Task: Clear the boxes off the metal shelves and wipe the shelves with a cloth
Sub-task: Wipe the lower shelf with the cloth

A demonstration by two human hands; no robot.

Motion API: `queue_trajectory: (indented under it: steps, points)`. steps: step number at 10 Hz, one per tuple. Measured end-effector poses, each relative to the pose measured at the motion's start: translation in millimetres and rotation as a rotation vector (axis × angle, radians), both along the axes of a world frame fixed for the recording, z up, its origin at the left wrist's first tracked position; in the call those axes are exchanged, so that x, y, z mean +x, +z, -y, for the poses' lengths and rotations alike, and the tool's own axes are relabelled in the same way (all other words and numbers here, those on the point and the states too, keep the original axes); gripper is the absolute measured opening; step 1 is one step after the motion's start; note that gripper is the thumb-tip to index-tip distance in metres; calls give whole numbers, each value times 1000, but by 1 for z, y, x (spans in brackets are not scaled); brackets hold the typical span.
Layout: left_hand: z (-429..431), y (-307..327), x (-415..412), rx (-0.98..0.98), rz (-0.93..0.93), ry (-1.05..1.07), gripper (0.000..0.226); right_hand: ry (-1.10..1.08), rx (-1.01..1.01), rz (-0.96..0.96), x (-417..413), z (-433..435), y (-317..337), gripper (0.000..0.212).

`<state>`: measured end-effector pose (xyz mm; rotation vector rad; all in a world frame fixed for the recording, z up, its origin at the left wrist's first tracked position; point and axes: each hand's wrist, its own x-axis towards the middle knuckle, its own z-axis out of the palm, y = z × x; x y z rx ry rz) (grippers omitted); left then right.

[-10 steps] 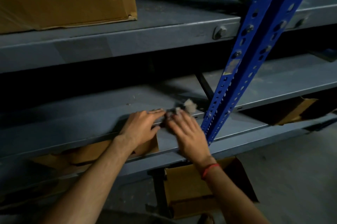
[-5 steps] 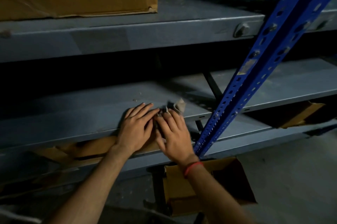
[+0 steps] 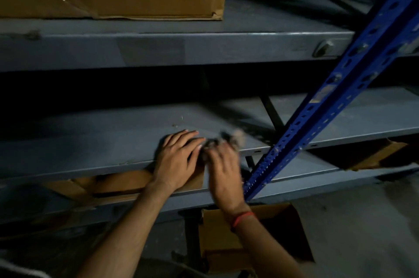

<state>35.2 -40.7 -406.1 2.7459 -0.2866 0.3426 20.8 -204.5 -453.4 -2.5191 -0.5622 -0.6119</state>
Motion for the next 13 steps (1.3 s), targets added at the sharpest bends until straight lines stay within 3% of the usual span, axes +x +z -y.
queue_trajectory:
  steps: [1, 2, 3, 4, 5, 6, 7, 8, 9, 10, 11, 12, 13]
  points:
    - [1, 1, -1, -71, -64, 77, 43, 132, -89, -3, 4, -14, 20, 51]
    - [-1, 2, -4, -87, -75, 93, 50, -17, -195, -12, 26, 17, 36, 60]
    - [-1, 3, -4, -64, -98, 62, 64, -245, -58, -258, 65, 61, 49, 63]
    - [-3, 4, -4, -86, -90, 22, 66, -395, -462, -213, 105, 81, 53, 54]
    - [-6, 2, 0, -145, -92, -6, 63, -345, -264, -325, 131, 50, 57, 63]
    - [-9, 0, -1, -208, -75, -13, 60, -263, -100, -358, 113, 2, 75, 49]
    - [-6, 5, -4, -251, -72, -28, 64, -123, -80, -200, 57, -7, 62, 55]
    - [-9, 4, -6, -278, -78, -33, 62, -160, -109, -9, 11, 23, 32, 57]
    - [-13, -4, -1, -190, -44, -92, 56, -363, -37, 46, 23, 64, 8, 77]
    - [-14, -6, 1, -146, -40, -101, 57, -417, -3, 72, 41, 74, 4, 78]
    - [-12, -8, 3, -138, -16, -90, 55, -474, 199, 94, 34, 41, 2, 67]
    - [-11, -9, 4, -132, -6, -69, 52, -231, 121, 140, 21, 5, -3, 60]
    - [-10, -9, 3, -88, -7, -64, 51, 153, -165, 253, 31, 23, 0, 53]
